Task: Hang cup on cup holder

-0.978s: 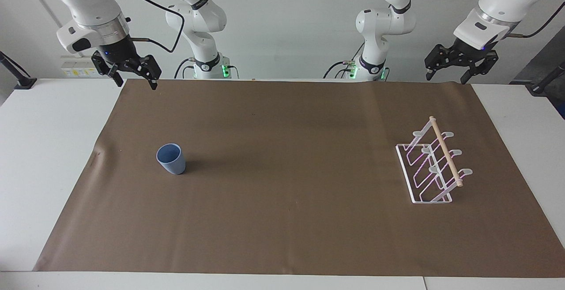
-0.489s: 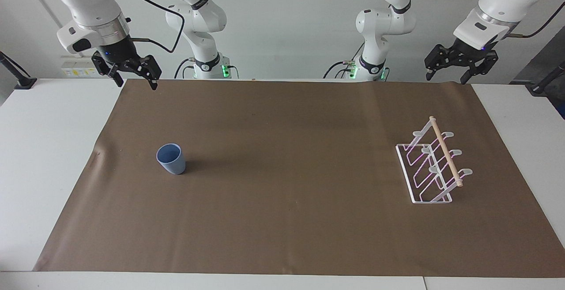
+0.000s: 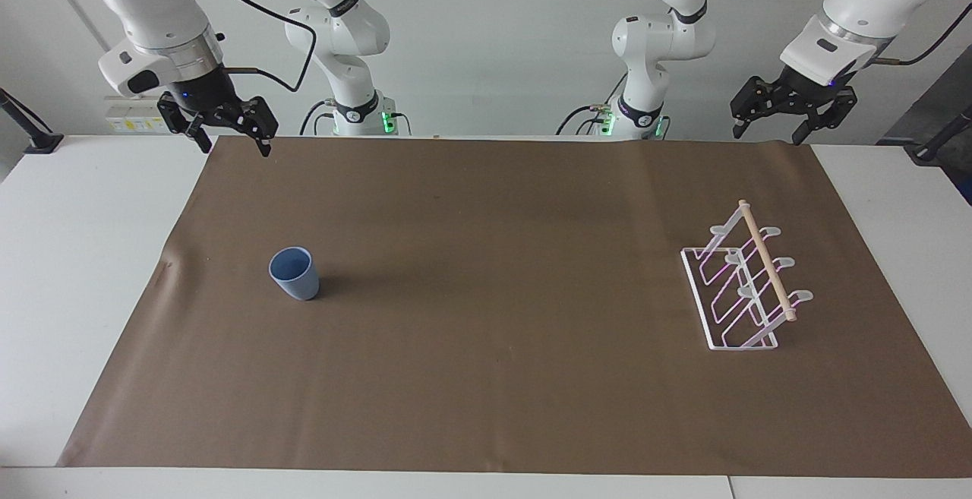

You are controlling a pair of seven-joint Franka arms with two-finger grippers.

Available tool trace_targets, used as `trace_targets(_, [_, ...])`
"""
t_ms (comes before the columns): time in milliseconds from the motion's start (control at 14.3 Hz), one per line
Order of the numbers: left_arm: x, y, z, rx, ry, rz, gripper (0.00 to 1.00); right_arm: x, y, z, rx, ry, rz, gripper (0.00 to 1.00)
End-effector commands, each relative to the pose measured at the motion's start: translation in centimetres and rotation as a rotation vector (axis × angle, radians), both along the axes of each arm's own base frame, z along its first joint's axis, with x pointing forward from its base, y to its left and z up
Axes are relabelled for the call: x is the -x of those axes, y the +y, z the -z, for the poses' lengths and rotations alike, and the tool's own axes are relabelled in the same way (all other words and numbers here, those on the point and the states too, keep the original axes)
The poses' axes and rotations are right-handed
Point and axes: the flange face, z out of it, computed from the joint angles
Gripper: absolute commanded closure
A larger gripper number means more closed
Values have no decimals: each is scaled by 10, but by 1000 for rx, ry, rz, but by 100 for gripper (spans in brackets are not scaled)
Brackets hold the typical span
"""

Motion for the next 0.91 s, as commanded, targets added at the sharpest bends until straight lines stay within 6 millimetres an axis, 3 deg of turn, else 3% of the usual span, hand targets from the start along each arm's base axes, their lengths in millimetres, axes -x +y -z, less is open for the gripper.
trace_targets(0, [8,3,-1,-22,-7,3,0,18,-5,10,-12,9,-18,0])
trace_targets(349, [8,3,-1,-23,-7,0,0,8,-9,20,-12,-28,-23,0])
trace_targets(699, [8,3,-1,-23,-9,-3,0,-17,-17,50,-19,-42,-15,0])
trace_targets(839, [8,3,-1,-23,-10,-3,0,-36,-16,75,-22,-50,-20,0])
